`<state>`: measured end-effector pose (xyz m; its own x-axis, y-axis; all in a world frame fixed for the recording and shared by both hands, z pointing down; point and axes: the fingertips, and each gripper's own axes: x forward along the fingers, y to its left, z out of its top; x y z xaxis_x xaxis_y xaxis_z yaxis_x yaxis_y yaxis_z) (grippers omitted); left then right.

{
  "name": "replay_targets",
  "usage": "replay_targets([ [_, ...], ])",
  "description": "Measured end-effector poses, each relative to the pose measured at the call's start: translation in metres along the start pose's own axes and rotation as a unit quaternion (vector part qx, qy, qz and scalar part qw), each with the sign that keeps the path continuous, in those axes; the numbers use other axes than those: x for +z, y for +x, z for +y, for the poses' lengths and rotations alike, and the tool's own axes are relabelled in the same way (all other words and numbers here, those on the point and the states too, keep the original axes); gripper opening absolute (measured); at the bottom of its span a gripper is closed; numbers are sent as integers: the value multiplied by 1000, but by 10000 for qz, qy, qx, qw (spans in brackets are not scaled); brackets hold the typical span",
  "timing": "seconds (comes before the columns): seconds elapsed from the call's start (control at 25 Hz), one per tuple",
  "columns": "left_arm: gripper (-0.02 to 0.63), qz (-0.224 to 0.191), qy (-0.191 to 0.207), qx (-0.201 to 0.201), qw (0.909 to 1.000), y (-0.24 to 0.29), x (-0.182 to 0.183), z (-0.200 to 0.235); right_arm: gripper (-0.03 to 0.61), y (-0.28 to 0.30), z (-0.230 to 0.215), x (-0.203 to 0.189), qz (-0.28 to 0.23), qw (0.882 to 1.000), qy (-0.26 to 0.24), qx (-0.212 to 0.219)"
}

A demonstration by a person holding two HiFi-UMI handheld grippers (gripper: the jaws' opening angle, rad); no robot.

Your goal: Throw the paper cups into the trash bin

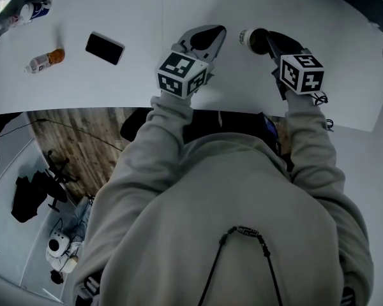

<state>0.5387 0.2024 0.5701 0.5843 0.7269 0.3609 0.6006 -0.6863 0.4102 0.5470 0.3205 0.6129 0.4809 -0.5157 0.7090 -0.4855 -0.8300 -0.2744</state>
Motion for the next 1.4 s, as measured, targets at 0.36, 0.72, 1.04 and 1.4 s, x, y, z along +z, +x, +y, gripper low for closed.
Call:
replay_targets([
  [0.36, 3, -359, 360, 91, 9987, -16, 66, -11, 40, -40, 13, 60, -397, 9989, -262, -2],
  [0.72, 3, -690, 995, 287, 9922, -35, 144, -25, 40, -99, 11, 148, -1240, 9898, -677, -160],
  [1.04, 3, -1174, 1412, 406, 9822, -57, 210, -48, 38, -148, 1, 188, -1619, 9825, -863, -328],
  [1.4, 3, -1315, 1226, 715, 9811, -53, 216, -58, 38, -163, -5, 192, -1640, 9823, -902, -76],
])
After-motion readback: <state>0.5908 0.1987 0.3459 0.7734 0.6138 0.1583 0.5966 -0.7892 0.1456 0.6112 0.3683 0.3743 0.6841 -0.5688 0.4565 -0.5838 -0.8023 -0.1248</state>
